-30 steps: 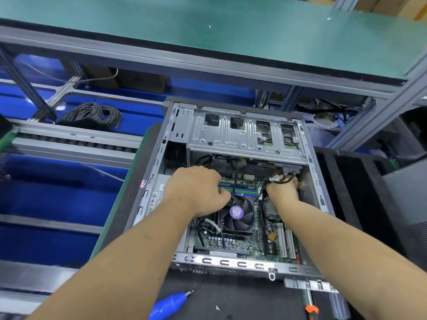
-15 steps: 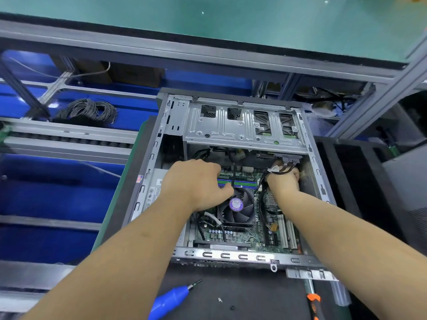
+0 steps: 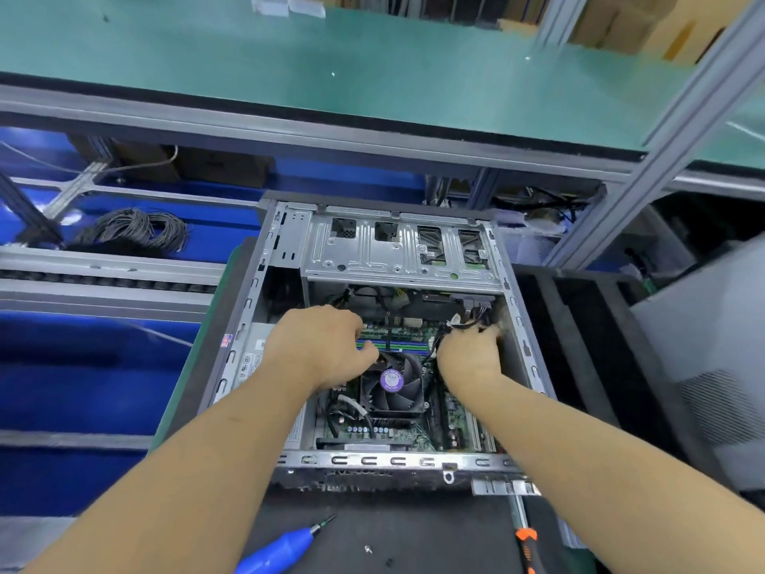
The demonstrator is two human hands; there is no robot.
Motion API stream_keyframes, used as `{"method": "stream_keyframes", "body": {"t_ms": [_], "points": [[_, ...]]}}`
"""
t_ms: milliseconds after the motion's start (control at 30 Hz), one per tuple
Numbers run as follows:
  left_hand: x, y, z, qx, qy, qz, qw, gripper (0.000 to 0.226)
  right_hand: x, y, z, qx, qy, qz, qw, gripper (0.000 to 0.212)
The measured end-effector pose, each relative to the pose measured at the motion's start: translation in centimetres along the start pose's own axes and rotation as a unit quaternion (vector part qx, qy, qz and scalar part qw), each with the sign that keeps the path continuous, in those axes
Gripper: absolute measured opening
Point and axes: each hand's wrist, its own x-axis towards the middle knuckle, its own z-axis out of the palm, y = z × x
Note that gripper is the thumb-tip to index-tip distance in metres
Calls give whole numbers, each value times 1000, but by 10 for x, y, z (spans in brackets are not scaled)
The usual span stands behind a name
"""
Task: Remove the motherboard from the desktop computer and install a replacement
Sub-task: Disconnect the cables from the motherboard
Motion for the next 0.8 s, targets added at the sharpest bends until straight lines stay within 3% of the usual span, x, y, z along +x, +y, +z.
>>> {"method": "stream_keyframes", "body": {"t_ms": [100,233,333,467,567,667,800], "points": [[-1,1,-1,3,4,-1,1000,38,-17,10,-10,84,7,-18,996,42],[-1,2,-3,1,-1,-4,1000,33,-42,6,-16,186,74,-85,976,11],[-3,2,-6,-17,-4,-16,1000,23,-46,-2,-20,267,123,-101,950,6],[-6,2,-8,-17,51,-74,996,22,-24,0,-17,411,148,-72,897,10],[-11,-2,-10,-14,101,-153,983,22,-7,-7,-23,453,158,-122,869,34],[-15,-2,-11,-76,97,-177,976,25,4,-19,-31,474,124,-145,859,41],[-18,-19,-22,-128,84,-133,979,27,5,-27,-27,472,90,-139,866,38]]}}
